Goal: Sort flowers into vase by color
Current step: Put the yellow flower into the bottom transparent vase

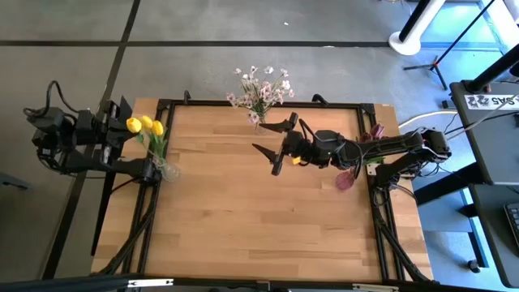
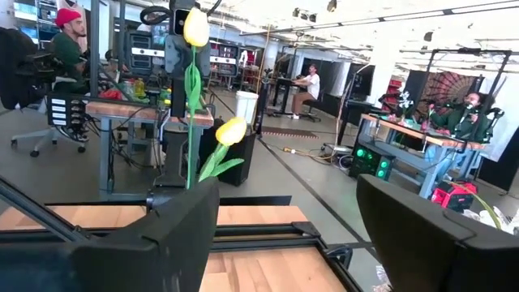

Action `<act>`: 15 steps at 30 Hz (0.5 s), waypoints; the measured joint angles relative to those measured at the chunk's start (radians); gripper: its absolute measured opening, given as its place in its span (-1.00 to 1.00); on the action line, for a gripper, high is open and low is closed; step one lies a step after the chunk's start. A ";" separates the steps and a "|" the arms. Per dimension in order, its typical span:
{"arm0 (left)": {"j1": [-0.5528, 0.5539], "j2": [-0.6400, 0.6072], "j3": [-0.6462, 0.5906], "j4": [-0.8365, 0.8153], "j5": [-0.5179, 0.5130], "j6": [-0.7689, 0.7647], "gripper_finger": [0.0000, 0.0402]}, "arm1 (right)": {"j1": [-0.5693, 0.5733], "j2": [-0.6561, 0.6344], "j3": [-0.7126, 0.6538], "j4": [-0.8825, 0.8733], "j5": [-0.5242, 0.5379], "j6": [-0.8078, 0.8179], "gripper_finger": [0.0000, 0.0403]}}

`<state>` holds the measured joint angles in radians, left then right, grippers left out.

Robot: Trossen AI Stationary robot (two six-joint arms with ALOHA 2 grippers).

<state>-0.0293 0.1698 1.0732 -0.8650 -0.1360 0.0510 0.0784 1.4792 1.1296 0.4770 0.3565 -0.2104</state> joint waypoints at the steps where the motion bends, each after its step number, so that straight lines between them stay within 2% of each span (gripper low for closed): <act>1: 0.000 0.000 0.000 -0.001 0.000 -0.008 -0.99 | 0.000 0.000 0.000 0.000 0.000 0.000 0.44; 7: 0.000 0.000 0.002 0.009 0.051 -0.023 -0.99 | 0.000 0.000 0.000 0.000 0.000 0.000 0.44; 15: 0.000 0.000 0.012 0.001 0.052 -0.024 -0.99 | 0.000 0.000 0.000 0.000 0.002 0.000 0.44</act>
<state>-0.0295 0.1696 1.0847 -0.8644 -0.0837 0.0268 0.0784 1.4792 1.1294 0.4767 0.3588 -0.2104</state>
